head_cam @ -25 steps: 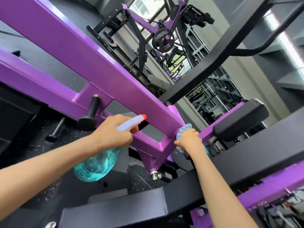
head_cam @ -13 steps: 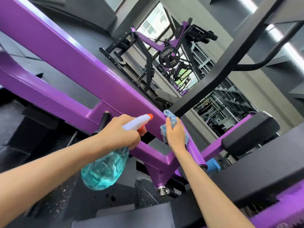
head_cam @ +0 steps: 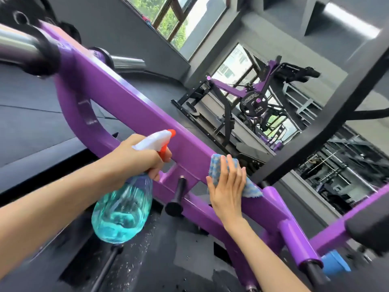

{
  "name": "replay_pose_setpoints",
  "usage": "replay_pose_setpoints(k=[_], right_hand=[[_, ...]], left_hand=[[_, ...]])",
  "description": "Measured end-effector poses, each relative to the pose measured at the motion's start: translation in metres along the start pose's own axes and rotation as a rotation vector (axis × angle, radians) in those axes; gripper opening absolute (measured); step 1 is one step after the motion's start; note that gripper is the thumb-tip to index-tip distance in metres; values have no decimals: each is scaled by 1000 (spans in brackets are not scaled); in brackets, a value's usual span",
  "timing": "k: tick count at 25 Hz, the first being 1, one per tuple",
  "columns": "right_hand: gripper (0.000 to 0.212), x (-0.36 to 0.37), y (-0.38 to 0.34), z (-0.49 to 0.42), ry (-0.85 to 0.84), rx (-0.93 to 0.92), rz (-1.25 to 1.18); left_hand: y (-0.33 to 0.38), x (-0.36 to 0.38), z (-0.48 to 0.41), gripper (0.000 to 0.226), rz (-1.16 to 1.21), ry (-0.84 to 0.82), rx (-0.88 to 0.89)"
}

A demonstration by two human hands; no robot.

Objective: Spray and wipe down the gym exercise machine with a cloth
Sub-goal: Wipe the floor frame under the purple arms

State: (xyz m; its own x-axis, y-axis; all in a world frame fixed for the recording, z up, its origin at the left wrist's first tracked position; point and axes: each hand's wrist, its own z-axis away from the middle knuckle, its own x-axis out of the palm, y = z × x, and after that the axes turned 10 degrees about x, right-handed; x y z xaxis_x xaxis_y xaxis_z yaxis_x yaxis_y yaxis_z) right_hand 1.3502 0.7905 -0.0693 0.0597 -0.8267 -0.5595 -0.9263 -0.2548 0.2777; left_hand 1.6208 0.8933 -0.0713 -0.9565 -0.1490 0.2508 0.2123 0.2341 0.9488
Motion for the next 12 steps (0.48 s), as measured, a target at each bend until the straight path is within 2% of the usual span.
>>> replay_pose_setpoints(k=[2,4,5,9,12], right_hand=[[65,13,-56,-26,35,-126,37],[68,25,-123,-58,21,-127,-8],[69,31,-150,-69,30,-130,-8],[71,49,-258,-112,91,-200,-35],[58,58,-332,-131,43,-225,-111]], left_hand=[[1,-27,4,86,-17,55,7],[6,-51,10,89,-20,128,29],[9,-62,15,85,-27,154,40],[19,-93,41,45,-124,174,80],[14,-121,56,52,-192,224,8]])
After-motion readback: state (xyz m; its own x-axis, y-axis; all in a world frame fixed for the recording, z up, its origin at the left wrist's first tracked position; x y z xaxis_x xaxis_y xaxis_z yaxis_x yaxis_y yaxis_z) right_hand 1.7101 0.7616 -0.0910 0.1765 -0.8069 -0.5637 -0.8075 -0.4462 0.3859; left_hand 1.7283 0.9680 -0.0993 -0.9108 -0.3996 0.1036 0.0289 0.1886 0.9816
